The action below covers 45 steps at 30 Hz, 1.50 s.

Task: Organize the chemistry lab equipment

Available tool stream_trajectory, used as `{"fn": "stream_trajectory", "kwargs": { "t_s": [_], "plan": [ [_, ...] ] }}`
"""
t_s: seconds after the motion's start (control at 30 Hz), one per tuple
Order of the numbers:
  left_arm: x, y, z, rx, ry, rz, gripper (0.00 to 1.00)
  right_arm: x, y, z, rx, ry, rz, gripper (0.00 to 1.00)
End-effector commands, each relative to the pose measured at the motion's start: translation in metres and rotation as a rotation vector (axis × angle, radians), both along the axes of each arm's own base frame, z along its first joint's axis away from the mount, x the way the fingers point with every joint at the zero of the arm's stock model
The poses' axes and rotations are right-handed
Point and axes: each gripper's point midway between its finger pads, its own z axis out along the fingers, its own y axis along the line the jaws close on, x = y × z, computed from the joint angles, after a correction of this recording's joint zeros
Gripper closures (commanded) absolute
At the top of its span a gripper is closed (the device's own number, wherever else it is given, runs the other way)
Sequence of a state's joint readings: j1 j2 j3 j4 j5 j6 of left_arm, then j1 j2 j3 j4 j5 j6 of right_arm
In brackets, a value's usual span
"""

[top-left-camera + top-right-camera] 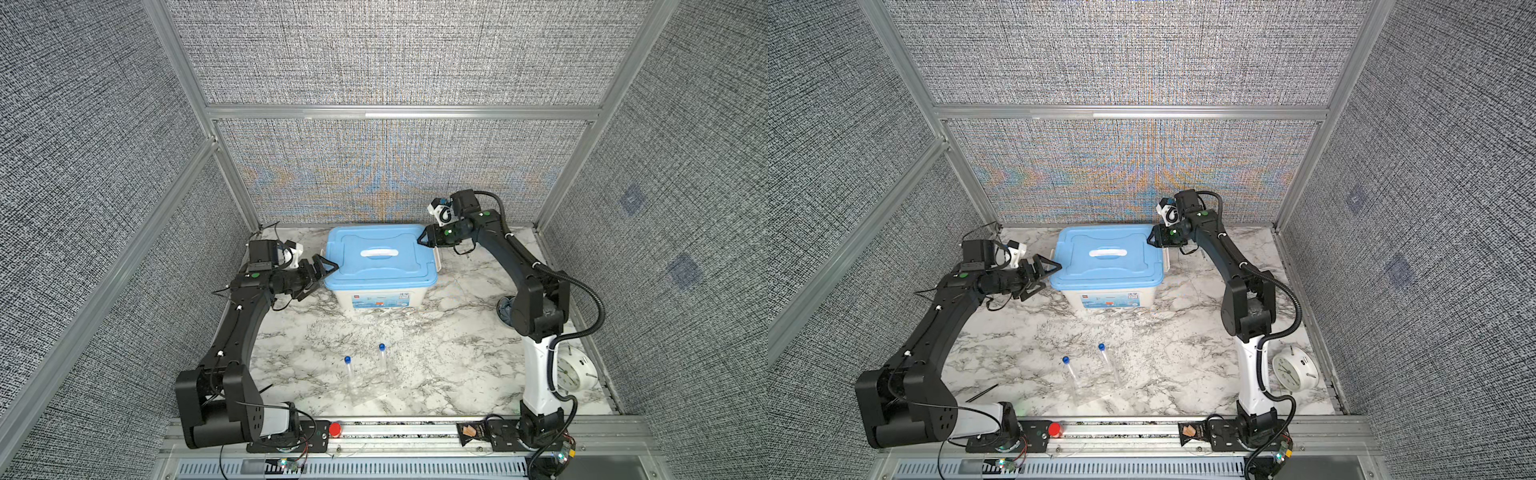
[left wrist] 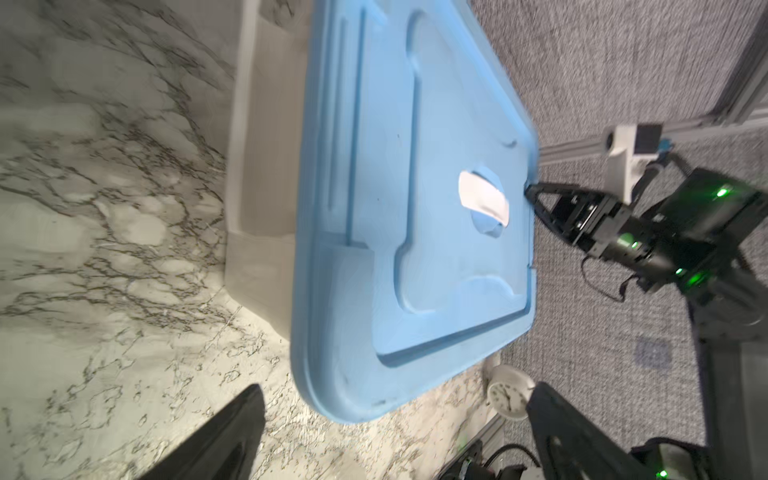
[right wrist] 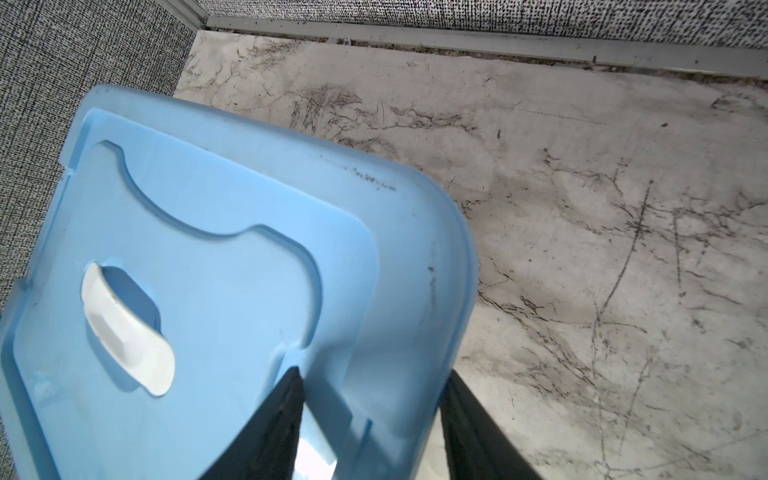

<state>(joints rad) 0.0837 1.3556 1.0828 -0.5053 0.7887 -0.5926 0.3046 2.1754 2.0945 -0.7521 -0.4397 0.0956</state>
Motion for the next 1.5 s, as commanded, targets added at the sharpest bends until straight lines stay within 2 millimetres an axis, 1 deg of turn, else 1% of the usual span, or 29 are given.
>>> {"fn": "stream_trajectory", "kwargs": {
  "t_s": [0.0, 0.07, 0.13, 0.27, 0.3, 0.33, 0.4, 0.5, 0.53, 0.63, 0.73, 0.9, 1.03, 1.1, 1.17, 1.27, 1.3, 1.33, 1.37, 1.47],
  "plan": [
    [0.015, 0.009, 0.007, -0.060, -0.027, 0.063, 0.01, -0.011, 0.002, -0.002, -0.008, 0.029, 0.041, 0.41],
    [0.021, 0.010, 0.007, -0.063, -0.054, 0.047, 0.01, -0.008, 0.002, 0.008, 0.005, 0.015, 0.015, 0.38],
    [0.030, 0.009, 0.006, -0.054, -0.073, 0.023, 0.01, -0.005, 0.003, 0.023, 0.028, -0.012, -0.002, 0.33],
    [0.050, 0.011, -0.001, -0.035, -0.089, -0.012, 0.01, 0.003, -0.006, 0.056, 0.077, -0.065, -0.095, 0.25],
    [0.056, 0.011, -0.004, -0.040, -0.089, -0.017, 0.01, 0.004, -0.011, 0.064, 0.094, -0.071, -0.127, 0.15],
    [0.060, 0.010, -0.006, -0.046, -0.090, -0.025, 0.01, 0.004, -0.015, 0.070, 0.107, -0.076, -0.149, 0.01],
    [0.068, 0.010, -0.010, -0.052, -0.080, -0.030, 0.01, 0.000, -0.023, 0.074, 0.104, -0.082, -0.173, 0.01],
    [0.077, 0.011, -0.010, -0.052, -0.092, -0.037, 0.01, -0.011, -0.035, 0.072, 0.098, -0.056, -0.216, 0.01],
    [0.080, 0.012, -0.013, -0.042, -0.101, -0.040, 0.01, -0.016, -0.036, 0.064, 0.109, -0.021, -0.227, 0.01],
    [0.087, 0.015, -0.026, -0.013, -0.085, -0.058, 0.01, -0.031, -0.035, 0.048, 0.175, 0.067, -0.244, 0.01],
    [0.093, 0.015, -0.037, -0.020, -0.061, -0.066, 0.01, -0.041, -0.031, 0.032, 0.224, 0.136, -0.251, 0.01],
    [0.099, 0.011, -0.041, -0.056, -0.072, -0.089, 0.01, -0.055, -0.020, 0.011, 0.284, 0.228, -0.211, 0.02],
    [0.106, 0.006, -0.050, -0.070, -0.056, -0.097, 0.01, -0.056, -0.016, 0.002, 0.320, 0.265, -0.198, 0.04],
    [0.109, 0.004, -0.052, -0.072, -0.053, -0.095, 0.02, -0.053, -0.015, 0.001, 0.336, 0.269, -0.200, 0.06],
    [0.111, 0.001, -0.050, -0.086, -0.060, -0.101, 0.04, -0.051, -0.015, -0.001, 0.364, 0.285, -0.203, 0.07],
    [0.113, -0.005, -0.039, -0.095, -0.095, -0.121, 0.06, -0.049, -0.012, 0.001, 0.413, 0.307, -0.203, 0.11],
    [0.112, -0.009, -0.035, -0.094, -0.118, -0.149, 0.08, -0.049, -0.011, 0.003, 0.423, 0.309, -0.200, 0.12],
    [0.111, -0.013, -0.033, -0.082, -0.126, -0.169, 0.10, -0.049, -0.010, 0.004, 0.428, 0.310, -0.199, 0.15],
    [0.108, -0.016, -0.033, -0.055, -0.121, -0.191, 0.11, -0.047, -0.009, 0.006, 0.437, 0.304, -0.198, 0.22],
    [0.103, -0.023, -0.034, 0.016, -0.105, -0.238, 0.15, -0.046, -0.012, 0.007, 0.424, 0.294, -0.224, 0.32]
  ]
}}
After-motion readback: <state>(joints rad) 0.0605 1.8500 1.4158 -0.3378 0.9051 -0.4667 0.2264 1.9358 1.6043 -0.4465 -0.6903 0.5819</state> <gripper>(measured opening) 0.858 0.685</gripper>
